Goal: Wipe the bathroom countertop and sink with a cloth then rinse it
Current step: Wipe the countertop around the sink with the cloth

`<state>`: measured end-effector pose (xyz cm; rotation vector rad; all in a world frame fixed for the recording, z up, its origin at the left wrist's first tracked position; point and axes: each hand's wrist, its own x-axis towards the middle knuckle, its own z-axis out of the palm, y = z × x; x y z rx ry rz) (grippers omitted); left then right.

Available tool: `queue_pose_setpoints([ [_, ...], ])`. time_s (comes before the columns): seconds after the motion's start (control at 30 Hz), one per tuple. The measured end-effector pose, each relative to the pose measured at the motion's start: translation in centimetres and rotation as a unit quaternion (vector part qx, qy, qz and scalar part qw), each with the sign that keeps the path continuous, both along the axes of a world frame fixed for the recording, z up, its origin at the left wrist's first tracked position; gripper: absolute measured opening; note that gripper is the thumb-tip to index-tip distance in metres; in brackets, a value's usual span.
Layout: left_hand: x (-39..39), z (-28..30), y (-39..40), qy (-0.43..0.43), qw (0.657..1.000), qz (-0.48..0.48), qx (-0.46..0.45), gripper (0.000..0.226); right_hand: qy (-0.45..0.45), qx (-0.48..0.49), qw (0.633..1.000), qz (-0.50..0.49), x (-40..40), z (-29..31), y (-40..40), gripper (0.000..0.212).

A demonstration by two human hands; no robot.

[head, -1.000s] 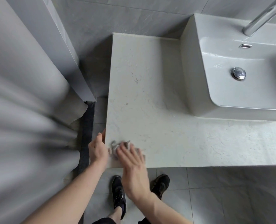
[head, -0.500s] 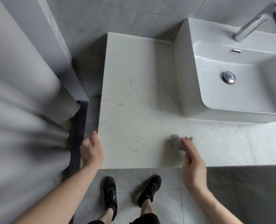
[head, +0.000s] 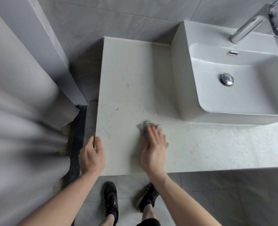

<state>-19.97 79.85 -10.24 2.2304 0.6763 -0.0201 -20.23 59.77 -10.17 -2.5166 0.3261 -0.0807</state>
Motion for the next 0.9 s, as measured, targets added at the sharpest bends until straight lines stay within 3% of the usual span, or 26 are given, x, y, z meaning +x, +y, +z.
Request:
queue_pose_setpoints([
  [0.17,0.2,0.3,0.1,-0.027,0.999,0.015,0.008,0.058,0.021,0.089,0.981,0.171,0.6,1.1,9.3,0.057],
  [0.33,0.1,0.2,0.2,-0.021,1.0,0.011,-0.002,0.053,0.029,0.204,0.968,0.14,2.3,3.4,7.4,0.078],
  [0.4,0.1,0.1,0.1,-0.008,1.0,0.021,-0.01,0.047,-0.008,0.211,0.973,0.089,3.0,3.8,4.0,0.065],
  [0.47,0.1,0.0,0.0,0.004,1.0,0.028,-0.01,0.039,-0.053,0.181,0.982,0.009,4.1,3.7,-0.2,0.046],
  [0.6,0.2,-0.3,0.1,0.021,0.999,0.027,0.007,0.033,-0.041,0.066,0.993,-0.09,5.9,2.3,-8.0,0.044],
  [0.77,0.2,-0.2,-0.1,0.021,0.999,0.018,0.031,0.035,0.023,-0.059,0.996,-0.056,6.2,-0.4,-6.9,0.056],
  [0.9,0.3,-0.5,-0.1,0.011,0.999,0.023,0.033,0.035,-0.009,-0.03,0.999,-0.027,7.3,0.1,-0.9,0.064],
])
